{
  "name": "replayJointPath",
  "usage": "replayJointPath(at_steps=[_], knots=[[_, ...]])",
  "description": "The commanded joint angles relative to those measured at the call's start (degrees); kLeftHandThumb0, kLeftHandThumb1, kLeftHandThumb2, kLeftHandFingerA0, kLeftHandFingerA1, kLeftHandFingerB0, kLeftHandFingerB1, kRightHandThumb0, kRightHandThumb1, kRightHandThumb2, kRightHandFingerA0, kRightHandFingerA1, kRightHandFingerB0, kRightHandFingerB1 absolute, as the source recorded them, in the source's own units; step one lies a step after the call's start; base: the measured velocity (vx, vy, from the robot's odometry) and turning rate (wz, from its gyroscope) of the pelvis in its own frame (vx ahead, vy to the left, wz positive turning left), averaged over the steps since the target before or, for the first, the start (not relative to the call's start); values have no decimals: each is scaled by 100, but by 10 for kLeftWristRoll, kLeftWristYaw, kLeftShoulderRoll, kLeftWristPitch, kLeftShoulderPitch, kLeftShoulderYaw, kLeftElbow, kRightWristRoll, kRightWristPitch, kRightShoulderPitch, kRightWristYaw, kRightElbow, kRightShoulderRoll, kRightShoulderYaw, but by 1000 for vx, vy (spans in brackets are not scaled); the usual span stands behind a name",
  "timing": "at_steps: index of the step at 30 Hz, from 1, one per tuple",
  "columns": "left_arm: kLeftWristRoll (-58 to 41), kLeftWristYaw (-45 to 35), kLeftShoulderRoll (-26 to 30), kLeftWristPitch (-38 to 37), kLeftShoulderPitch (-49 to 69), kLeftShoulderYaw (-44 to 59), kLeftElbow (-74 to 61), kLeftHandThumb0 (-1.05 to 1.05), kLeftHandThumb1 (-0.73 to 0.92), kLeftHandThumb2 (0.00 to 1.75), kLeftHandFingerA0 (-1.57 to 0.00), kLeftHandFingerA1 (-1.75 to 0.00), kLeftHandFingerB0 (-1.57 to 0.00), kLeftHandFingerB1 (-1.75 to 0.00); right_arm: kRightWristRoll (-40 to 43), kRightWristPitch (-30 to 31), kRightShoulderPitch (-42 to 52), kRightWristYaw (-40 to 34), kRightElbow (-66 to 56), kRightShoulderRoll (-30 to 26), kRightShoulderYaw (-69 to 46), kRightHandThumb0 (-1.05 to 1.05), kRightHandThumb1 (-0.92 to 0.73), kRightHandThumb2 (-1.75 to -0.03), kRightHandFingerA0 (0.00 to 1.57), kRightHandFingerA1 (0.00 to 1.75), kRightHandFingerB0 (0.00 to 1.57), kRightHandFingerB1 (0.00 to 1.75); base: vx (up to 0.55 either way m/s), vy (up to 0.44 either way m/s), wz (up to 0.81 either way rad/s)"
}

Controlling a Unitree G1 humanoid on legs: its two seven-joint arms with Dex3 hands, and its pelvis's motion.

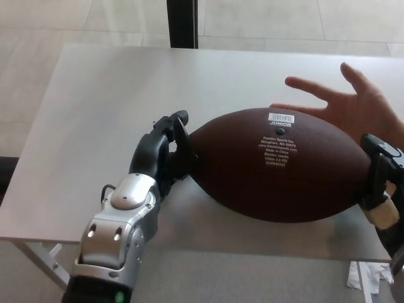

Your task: The robot uses both its hands to grab the left and right ends of a football kept in the middle of the desk infront of it, lifts it up and places it in the palm of a person

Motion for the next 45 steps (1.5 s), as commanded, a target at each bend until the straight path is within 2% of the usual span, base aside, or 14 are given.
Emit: replayJointPath(at_steps=[1, 2, 5, 6, 9, 15, 16, 23, 26, 27, 28, 29, 33, 45], knots=[[-30, 5, -46, 22, 27, 12, 3, -105, 92, 97, -25, -63, -4, -19, 2, 9, -3, -10, -2, 9, -3, -96, -92, -76, 49, 48, 30, 35, 0, 0, 0], [-33, 1, -54, 17, 33, 6, 6, -105, 92, 107, -24, -64, -1, -15, 1, 6, -1, -10, 0, 11, -2, -103, -83, -121, 43, 55, 25, 46, 0, 0, 0], [-35, 0, -64, 9, 42, -7, 9, -92, 87, 131, -29, -68, -3, -12, -2, 0, 3, -11, 2, 15, 0, -99, -92, -77, 46, 48, 30, 36, 0, 0, 0], [-40, 1, -69, 10, 44, -7, 9, -96, 91, 132, -27, -68, -5, -8, -4, -5, 4, -13, 4, 17, 2, -101, -84, -122, 42, 55, 23, 45, 0, 0, 0], [-40, 18, -85, 9, 48, -14, 15, -103, 92, 97, -42, -122, 0, -20, -1, -8, 7, -13, 6, 24, 4, -98, -92, -78, 49, 49, 23, 33, 0, 0, 0], [-16, 24, -60, 49, 29, -53, 30, -95, 87, 134, -63, -121, -10, -14, 1, 7, -7, 17, -1, -6, 15, -105, -78, -123, 62, 63, 11, 31, 0, 0, 0], [-9, 25, -54, 57, 21, -61, 35, -95, 87, 135, -63, -120, -10, -15, -1, 8, -10, 22, -4, -13, 20, -105, -92, -76, 66, 55, 8, 29, 0, 0, 0], [34, 100, -69, 101, -33, -63, 97, -33, 64, 116, -98, -109, 0, -50, 23, 21, -30, 16, -9, -1, 18, -105, -88, -68, 97, 77, 23, 30, 0, 0, 0], [50, 91, -64, 117, -42, -88, 102, -58, 85, 65, -71, -124, -10, -34, 39, 31, -35, 29, -12, 3, 20, -105, -72, -112, 95, 79, 21, 45, 0, 0, 0], [56, 83, -59, 113, -42, -101, 102, -60, 84, 65, -70, -126, -9, -36, 42, 27, -37, 38, -9, 1, 23, -101, -90, -68, 95, 67, 24, 31, 0, 0, 0], [65, 72, -52, 113, -45, -119, 103, -62, 83, 64, -76, -124, -8, -34, 50, 20, -37, 59, -5, -1, 27, -97, -73, -120, 91, 71, 10, 45, 0, 0, 0], [71, 64, -47, 115, -50, -133, 106, -67, 69, 95, -85, -114, -5, -43, 59, 12, -38, 76, 0, -1, 31, -102, -92, -70, 94, 61, 18, 31, 0, 0, 0], [76, 53, -42, 111, -53, -147, 107, -60, 61, 105, -84, -107, 0, -47, 73, 31, -40, 79, -6, 4, 33, -98, -71, -115, 84, 65, 13, 45, 0, 0, 0], [41, 68, -99, 62, -32, -115, 128, -40, 92, 72, -47, -166, -22, -42, 151, 74, -60, 58, 15, 75, -6, -60, -77, -63, 111, 113, 53, 47, 0, 0, 0]])
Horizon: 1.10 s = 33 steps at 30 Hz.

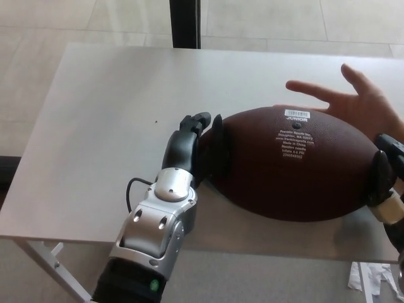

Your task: The robot uses both its hands to grab the left and right ends of a football kept in the middle of the desk infront of it, lifts it up and places it in the palm of a person

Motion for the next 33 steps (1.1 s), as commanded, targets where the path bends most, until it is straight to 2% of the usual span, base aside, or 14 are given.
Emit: replayJointPath(at_steps=[1, 3, 6, 7, 8, 12, 13, 14, 17, 18, 24, 28, 30, 33], knots=[[-11, -27, -84, 44, 24, -45, 69, -53, 92, 72, -50, -169, -25, -51, 131, 52, -39, 71, 11, 76, 16, -64, -61, -102, 115, 108, 48, 58, 0, 0, 0], [-4, -39, -81, 14, 30, -60, 75, -58, 92, 69, -61, -160, -28, -70, 132, 53, -41, 83, 16, 77, 18, -75, -76, -63, 114, 97, 45, 42, 0, 0, 0], [12, -66, -70, -38, 37, -89, 93, -56, 92, 66, -48, -146, -24, -56, 129, 46, -44, 107, 27, 77, 27, -76, -77, -63, 114, 93, 42, 41, 0, 0, 0], [23, -59, -71, -41, 32, -97, 104, -52, 92, 65, -47, -138, -28, -57, 138, 47, -48, 116, 35, 80, 24, -74, -59, -100, 109, 92, 33, 52, 0, 0, 0], [27, -66, -68, -43, 32, -105, 105, -59, 89, 63, -42, -128, -16, -57, 136, 52, -52, 109, 39, 84, 24, -76, -71, -63, 114, 79, 42, 42, 0, 0, 0], [13, -67, -88, -79, 52, -97, 99, -62, 92, 65, -50, -154, -36, -82, 127, 45, -65, 113, 56, 88, 32, -79, -69, -62, 111, 73, 50, 47, 0, 0, 0], [15, -41, -105, -113, 68, -92, 99, -56, 82, 60, -52, -143, -44, -82, 138, 64, -75, 103, 64, 99, 27, -80, -52, -94, 106, 76, 51, 58, 0, 0, 0], [6, -56, -107, -119, 68, -90, 100, -53, 84, 59, -24, -125, -34, -86, 140, 68, -78, 101, 67, 103, 27, -79, -65, -61, 112, 63, 57, 48, 0, 0, 0], [-30, -82, -126, -118, 66, -61, 103, -56, 82, 64, -50, -152, -35, -92, 147, 74, -91, 89, 73, 124, 28, -77, -65, -61, 110, 62, 56, 50, 0, 0, 0], [-26, -80, -122, -106, 61, -66, 97, -56, 86, 65, -45, -139, -25, -66, 150, 77, -95, 84, 74, 130, 27, -75, -66, -61, 105, 63, 63, 51, 0, 0, 0], [-51, -119, -112, -105, 31, -51, 76, -54, 92, 71, -36, -160, -28, -99, 154, 102, -140, 51, 78, 144, 12, -77, -64, -60, 99, 65, 66, 53, 0, 0, 0], [-107, -96, -135, -52, -5, 20, 75, -61, 87, 63, -48, -164, -31, -86, 150, 111, -174, 40, 81, 144, 5, -78, -65, -60, 101, 67, 58, 53, 0, 0, 0], [-131, -58, -153, -9, -53, 66, 78, -60, 81, 60, -50, -167, -14, -37, 157, 125, -204, 31, 82, 142, -3, -78, -65, -60, 96, 67, 61, 51, 0, 0, 0], [-130, -63, -157, -6, -70, 87, 86, -60, 83, 60, -55, -173, -16, -41, 152, 131, -216, 25, 83, 144, -6, -78, -64, -60, 96, 66, 61, 50, 0, 0, 0]])
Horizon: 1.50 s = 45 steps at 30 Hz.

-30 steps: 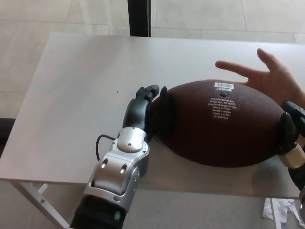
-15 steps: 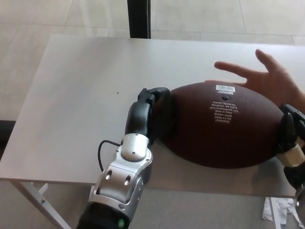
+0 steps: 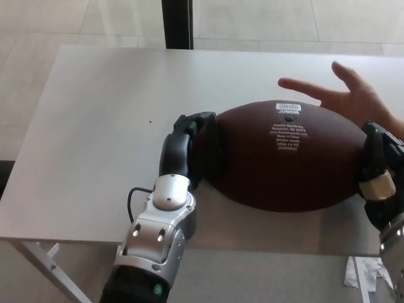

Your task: The robot uses both its hands to grab the left and right ends of a football kept in the middle of the desk infront of it, lifts it up and places it in the palm of a person

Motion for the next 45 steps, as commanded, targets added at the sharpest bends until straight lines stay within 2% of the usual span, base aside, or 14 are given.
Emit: replayJointPath(at_steps=[1, 5, 6, 9, 11, 13, 18, 20, 21, 29, 30, 31, 37, 45], knots=[[-96, -78, -111, 101, -86, 7, 34, -58, 92, 60, -51, -166, -18, -43, 107, 99, -125, 52, 6, 74, 61, -78, -64, -60, 97, 65, 52, 46, 0, 0, 0], [-103, -88, -101, 97, -132, 38, 57, -57, 90, 57, -14, -163, -14, -66, 105, 111, -152, 43, -1, 68, 57, -75, -67, -61, 94, 68, 53, 50, 0, 0, 0], [-103, -88, -94, 98, -144, 45, 65, -63, 85, 50, -39, -163, -20, -66, 105, 115, -161, 43, -1, 66, 56, -73, -55, -100, 85, 74, 52, 60, 0, 0, 0], [-134, -81, -95, 107, -151, 77, 55, -61, 77, 58, -56, -166, -24, -51, 111, 125, -181, 42, -2, 64, 47, -73, -65, -60, 92, 69, 62, 49, 0, 0, 0], [-108, -89, -69, 94, -180, 64, 62, -60, 72, 62, -48, -120, -28, -47, 101, 128, -213, 38, -7, 53, 49, -75, -55, -99, 86, 74, 54, 58, 0, 0, 0], [-81, -90, -53, 79, -191, 45, 62, -63, 73, 62, -47, -89, -37, -47, 113, 138, -239, 28, -1, 53, 32, -74, -63, -61, 92, 66, 64, 47, 0, 0, 0], [-112, -105, -30, 105, -250, 81, 99, -66, 67, 61, -62, -122, -45, -54, 115, 157, -292, 3, 3, 47, 9, -75, -62, -61, 92, 66, 64, 44, 0, 0, 0], [-139, -104, -33, 75, -265, 108, 101, -61, 48, 84, -85, -117, -1, -41, 124, 162, -326, -3, 13, 42, -8, -74, -50, -95, 87, 75, 54, 56, 0, 0, 0], [-177, -107, -40, 74, -272, 138, 100, -54, 52, 94, -73, -98, -41, -69, 116, 160, -341, -6, 20, 38, -10, -77, -51, -96, 87, 74, 56, 55, 0, 0, 0], [-45, -142, 32, 85, -368, 33, 171, -63, 66, 61, -72, -102, -58, -51, 119, 160, -421, -11, 82, 16, -62, -72, -63, -60, 90, 69, 53, 43, 0, 0, 0], [-52, -146, 38, 92, -390, 39, 179, -56, 63, 60, -57, -123, -58, -68, 110, 147, -435, 4, 94, 2, -59, -72, -57, -100, 86, 75, 50, 57, 0, 0, 0], [-44, -167, 49, 85, -399, 27, 188, -55, 69, 60, -51, -99, -55, -61, 109, 140, -443, 7, 102, -1, -64, -72, -66, -61, 86, 67, 60, 48, 0, 0, 0], [-29, -121, 46, 98, -483, 37, 272, -55, 89, 66, -60, -69, -50, -53, 101, 113, -493, -40, 161, -19, -120, -71, -53, -97, 83, 76, 50, 57, 0, 0, 0], [90, -288, 92, 123, -532, -151, 334, -43, 71, 61, -70, -119, -40, -55, 73, 90, -501, -65, 223, -50, -160, -66, -66, -60, 60, 68, 53, 46, 0, 0, 0]])
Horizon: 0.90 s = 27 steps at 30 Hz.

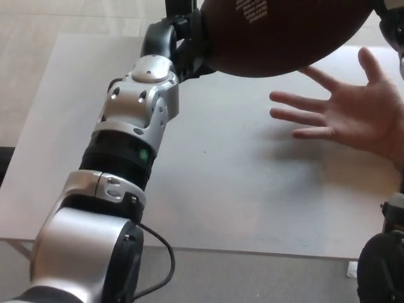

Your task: The robot uses both its hands to grab the left and right ends of a football kept in the middle of the desk infront of it, lifts it up and places it in the palm of a person

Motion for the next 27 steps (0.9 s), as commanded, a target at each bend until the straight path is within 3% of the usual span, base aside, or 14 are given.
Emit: replayJointPath(at_steps=[1, 2, 3, 4, 6, 7, 8, 9, 13, 17, 22, 23, 24, 27], knots=[[142, -269, -13, 53, -207, -215, 117, -43, 71, 61, -70, -119, -40, -55, 74, 2, -79, 3, 115, -15, -43, -66, -66, -60, 60, 68, 53, 46, 0, 0, 0], [139, -270, -9, 54, -208, -217, 117, -43, 71, 61, -70, -119, -40, -55, 73, 1, -82, 3, 117, -13, -42, -66, -66, -60, 60, 68, 53, 46, 0, 0, 0], [143, -267, -16, 54, -215, -222, 134, -47, 60, 100, -74, -97, -33, -58, 51, -7, -84, 0, 136, -26, -32, -64, -68, -61, 69, 69, 47, 40, 0, 0, 0], [146, -272, -19, 54, -221, -226, 149, -48, 74, 62, -68, -101, -42, -43, 44, -10, -82, 5, 145, -32, -28, -65, -69, -62, 69, 69, 48, 41, 0, 0, 0], [139, -276, -20, 59, -224, -228, 157, -45, 67, 59, -71, -105, -51, -42, 41, -14, -83, 2, 153, -34, -30, -67, -67, -61, 69, 70, 48, 42, 0, 0, 0], [172, -300, -27, 49, -229, -270, 172, -43, 65, 59, -63, -84, -46, -40, 29, -21, -75, -8, 167, -44, -32, -67, -54, -93, 72, 75, 43, 53, 0, 0, 0], [183, -304, -32, 50, -232, -284, 182, -40, 63, 59, -68, -94, -44, -38, 36, -24, -74, -14, 178, -45, -45, -64, -53, -92, 70, 76, 44, 54, 0, 0, 0], [194, -315, -35, 37, -234, -299, 193, -42, 63, 59, -57, -83, -45, -40, 47, -30, -72, -16, 190, -47, -61, -62, -68, -60, 72, 79, 52, 42, 0, 0, 0], [178, -296, -45, 44, -232, -295, 214, -41, 57, 58, -65, -81, -57, -40, 39, -55, -64, -37, 225, -52, -76, -59, -67, -61, 76, 73, 53, 42, 0, 0, 0], [192, -298, -51, 39, -229, -326, 224, -44, 51, 56, -47, -56, -73, -54, 27, -77, -42, -38, 253, -63, -82, -58, -70, -61, 77, 75, 50, 41, 0, 0, 0], [206, -292, -64, 29, -206, -359, 233, -42, 54, 56, -59, -116, -66, -51, -1, -107, 9, -62, 272, -60, -79, -61, -68, -61, 83, 78, 52, 43, 0, 0, 0], [205, -293, -64, 30, -206, -361, 233, -42, 54, 56, -59, -116, -66, -51, -1, -108, 10, -63, 272, -59, -78, -61, -68, -61, 83, 78, 52, 43, 0, 0, 0], [206, -290, -67, 32, -204, -364, 235, -53, 46, 85, -78, -120, -48, -61, -10, -117, 23, -69, 274, -58, -74, -58, -69, -61, 87, 82, 55, 45, 0, 0, 0], [220, -290, -67, 24, -204, -388, 236, -57, 47, 88, -80, -119, -47, -62, -22, -134, 44, -77, 289, -63, -68, -61, -68, -61, 85, 77, 57, 46, 0, 0, 0]])
